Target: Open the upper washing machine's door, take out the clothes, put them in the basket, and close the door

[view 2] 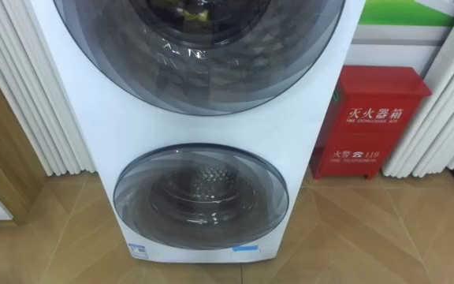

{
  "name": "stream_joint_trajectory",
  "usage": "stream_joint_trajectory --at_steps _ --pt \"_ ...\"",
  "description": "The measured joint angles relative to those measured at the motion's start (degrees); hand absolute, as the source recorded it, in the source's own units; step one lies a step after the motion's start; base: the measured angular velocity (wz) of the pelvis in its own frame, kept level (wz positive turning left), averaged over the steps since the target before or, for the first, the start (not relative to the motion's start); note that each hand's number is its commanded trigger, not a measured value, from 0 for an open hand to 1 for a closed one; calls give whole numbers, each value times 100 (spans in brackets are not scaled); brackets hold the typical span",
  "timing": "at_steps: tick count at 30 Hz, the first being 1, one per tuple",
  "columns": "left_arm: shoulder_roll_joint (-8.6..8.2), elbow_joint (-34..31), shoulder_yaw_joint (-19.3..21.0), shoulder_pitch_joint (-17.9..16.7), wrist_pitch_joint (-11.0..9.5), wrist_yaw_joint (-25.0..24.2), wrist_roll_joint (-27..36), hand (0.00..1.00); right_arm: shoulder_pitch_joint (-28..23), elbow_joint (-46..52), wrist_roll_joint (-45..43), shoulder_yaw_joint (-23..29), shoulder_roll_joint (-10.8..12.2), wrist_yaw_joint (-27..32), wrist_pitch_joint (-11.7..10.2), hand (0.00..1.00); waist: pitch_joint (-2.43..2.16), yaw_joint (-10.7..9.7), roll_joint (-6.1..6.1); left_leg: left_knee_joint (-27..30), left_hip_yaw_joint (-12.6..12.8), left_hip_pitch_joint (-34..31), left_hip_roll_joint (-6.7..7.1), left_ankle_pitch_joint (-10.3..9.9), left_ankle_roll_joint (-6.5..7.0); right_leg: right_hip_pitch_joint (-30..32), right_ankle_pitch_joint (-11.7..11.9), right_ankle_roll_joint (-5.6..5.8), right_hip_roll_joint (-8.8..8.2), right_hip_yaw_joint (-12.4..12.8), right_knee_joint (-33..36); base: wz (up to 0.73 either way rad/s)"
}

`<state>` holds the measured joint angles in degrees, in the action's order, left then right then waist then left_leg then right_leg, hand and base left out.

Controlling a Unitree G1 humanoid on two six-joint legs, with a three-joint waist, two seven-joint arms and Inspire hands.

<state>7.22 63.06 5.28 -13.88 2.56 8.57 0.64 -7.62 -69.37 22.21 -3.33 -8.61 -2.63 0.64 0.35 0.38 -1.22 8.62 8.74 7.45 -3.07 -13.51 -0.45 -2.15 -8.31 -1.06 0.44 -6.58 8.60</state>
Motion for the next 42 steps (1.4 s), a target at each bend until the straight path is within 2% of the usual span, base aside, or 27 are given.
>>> stream_joint_trajectory --at_steps 11,18,20,21,25,29,32,36,42 --pt "13 113 -2 11 -9 -6 252 0 89 -168 49 -114 -6 -21 -6 0 0 19 0 0 -2 22 -1 0 0 -7 0 0 3 -1 -3 0" --pt "12 111 7 46 -30 -72 357 0 110 -125 41 -15 -1 -68 -8 0 8 17 6 2 -3 33 1 0 0 -62 -1 1 0 -2 -6 0" --pt "12 115 4 89 -54 -95 357 0 123 115 53 23 -1 -71 43 0 12 16 -22 10 -16 27 4 0 0 -63 -1 2 -14 -21 3 2" --pt "20 121 6 103 -55 -144 355 0 142 428 60 80 -3 -69 73 0 38 7 -11 15 -41 24 7 0 0 -63 -1 3 -34 -44 5 5" --pt "56 100 33 179 -86 -305 357 0 608 1008 198 307 -22 34 54 0 49 13 -58 20 -96 41 24 1 1 -63 -10 18 -41 -112 7 12" --pt "100 114 160 153 -137 -509 369 0 784 2062 212 540 -111 130 14 0 37 93 -92 20 -98 72 26 1 1 -78 -11 19 -43 -150 1 1" --pt "131 77 228 101 -137 -589 369 0 868 2827 231 672 -233 268 -39 0 -5 150 -154 15 -108 66 24 1 1 -107 -10 19 -40 -156 13 0" --pt "149 74 245 54 -136 -585 359 0 1055 3941 283 764 -550 524 -22 0 -13 145 -186 2 -124 82 18 1 1 -128 -9 19 -41 -155 72 0" --pt "254 60 229 10 -19 -588 331 0 1735 4604 371 796 -726 756 -19 0 -23 165 -262 4 -108 120 -2 1 1 -155 -9 19 -28 -183 101 1"
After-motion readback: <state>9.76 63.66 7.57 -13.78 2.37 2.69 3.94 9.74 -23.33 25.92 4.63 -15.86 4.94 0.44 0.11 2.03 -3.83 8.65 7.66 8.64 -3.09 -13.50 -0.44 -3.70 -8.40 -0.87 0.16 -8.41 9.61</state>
